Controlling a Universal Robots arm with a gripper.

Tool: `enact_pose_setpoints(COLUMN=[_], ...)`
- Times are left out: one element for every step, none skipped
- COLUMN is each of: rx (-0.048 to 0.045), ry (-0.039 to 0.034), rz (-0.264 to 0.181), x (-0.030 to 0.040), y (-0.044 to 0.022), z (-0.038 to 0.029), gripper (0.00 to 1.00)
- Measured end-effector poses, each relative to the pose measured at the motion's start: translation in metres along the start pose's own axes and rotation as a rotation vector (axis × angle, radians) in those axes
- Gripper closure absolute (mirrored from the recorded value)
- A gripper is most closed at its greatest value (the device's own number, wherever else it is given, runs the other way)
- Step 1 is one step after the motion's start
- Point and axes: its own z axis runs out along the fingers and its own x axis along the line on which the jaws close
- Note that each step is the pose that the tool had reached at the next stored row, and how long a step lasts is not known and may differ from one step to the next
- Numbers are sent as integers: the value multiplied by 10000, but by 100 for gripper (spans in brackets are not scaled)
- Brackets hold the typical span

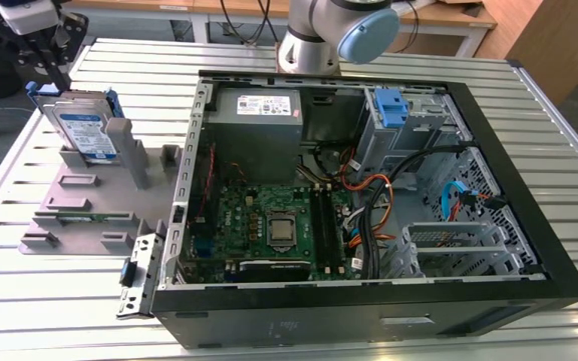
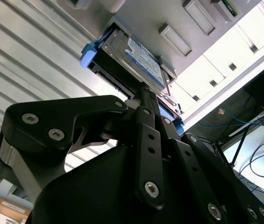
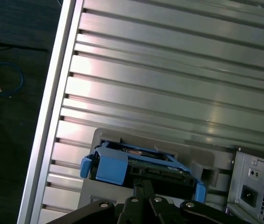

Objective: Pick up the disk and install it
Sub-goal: 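Pick up the disk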

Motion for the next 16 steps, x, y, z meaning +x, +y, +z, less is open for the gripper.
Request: enact_pose_setpoints(rx=[-2, -3, -5, -5, -5, -5, -5, -5, -5, -5, -5, -6, -6, -6, -5, -5], ry=[2, 4, 5, 5, 6, 5, 5, 6, 6, 6, 5, 4, 3, 4, 6, 6], rz=[-61, -115, -150, -157, -158, -162, -166, -166, -166, -166, -165, -165, -166, -165, -166, -165], x=[0, 0, 0, 0, 0, 0, 0, 0, 0, 0, -1, -1, -1, -1, 0, 0], y=[0, 0, 0, 0, 0, 0, 0, 0, 0, 0, 0, 0, 0, 0, 0, 0], z=[0, 0, 0, 0, 0, 0, 0, 0, -1, -5, -8, -8, -8, -8, -9, -9], gripper=[89, 89, 89, 89, 89, 89, 89, 89, 89, 89, 89, 89, 89, 89, 89, 89])
